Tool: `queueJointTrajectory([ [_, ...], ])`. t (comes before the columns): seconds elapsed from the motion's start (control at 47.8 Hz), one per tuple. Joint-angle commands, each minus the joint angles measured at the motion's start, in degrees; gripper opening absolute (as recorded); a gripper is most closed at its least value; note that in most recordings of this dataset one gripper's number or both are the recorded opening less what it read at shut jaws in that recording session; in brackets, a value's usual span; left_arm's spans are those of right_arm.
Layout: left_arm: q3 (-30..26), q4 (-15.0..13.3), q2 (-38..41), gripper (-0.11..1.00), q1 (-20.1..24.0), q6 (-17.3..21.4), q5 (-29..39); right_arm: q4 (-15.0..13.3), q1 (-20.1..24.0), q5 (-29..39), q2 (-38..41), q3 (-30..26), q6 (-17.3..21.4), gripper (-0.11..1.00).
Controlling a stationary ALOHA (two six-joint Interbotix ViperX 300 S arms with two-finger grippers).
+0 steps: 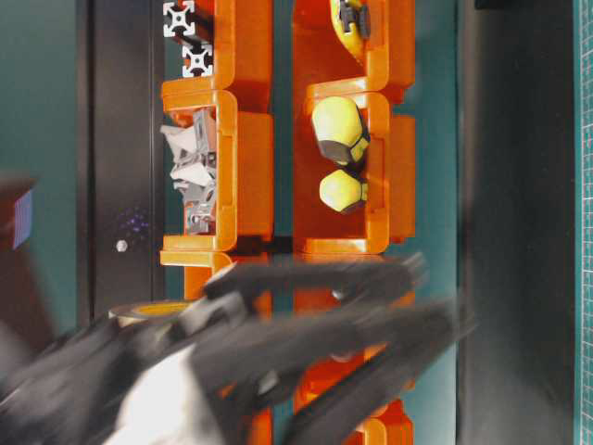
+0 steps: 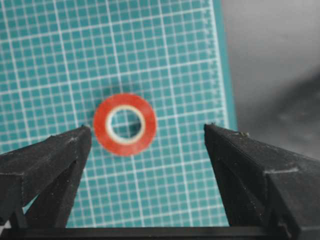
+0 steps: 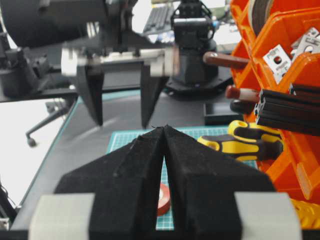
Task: Pick vinyl tape from container rack with left arm.
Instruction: 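Lower the red tape roll onto the mat and open the left gripper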
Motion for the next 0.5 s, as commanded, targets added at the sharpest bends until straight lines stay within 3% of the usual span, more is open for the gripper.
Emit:
queueJointTrajectory([
  [0.0,1.32,0.18,-7.38,0.87,-0.88,-0.18,-1.85,0.09,0.09,-0.35,0.35,-1.93,0.00,0.00],
  [0.481,19.07,0.09,-40.69,0.86,-1.93,-0.35,-16.08,0.09,0.09,1.41,0.35,-1.93,0.09,0.00],
])
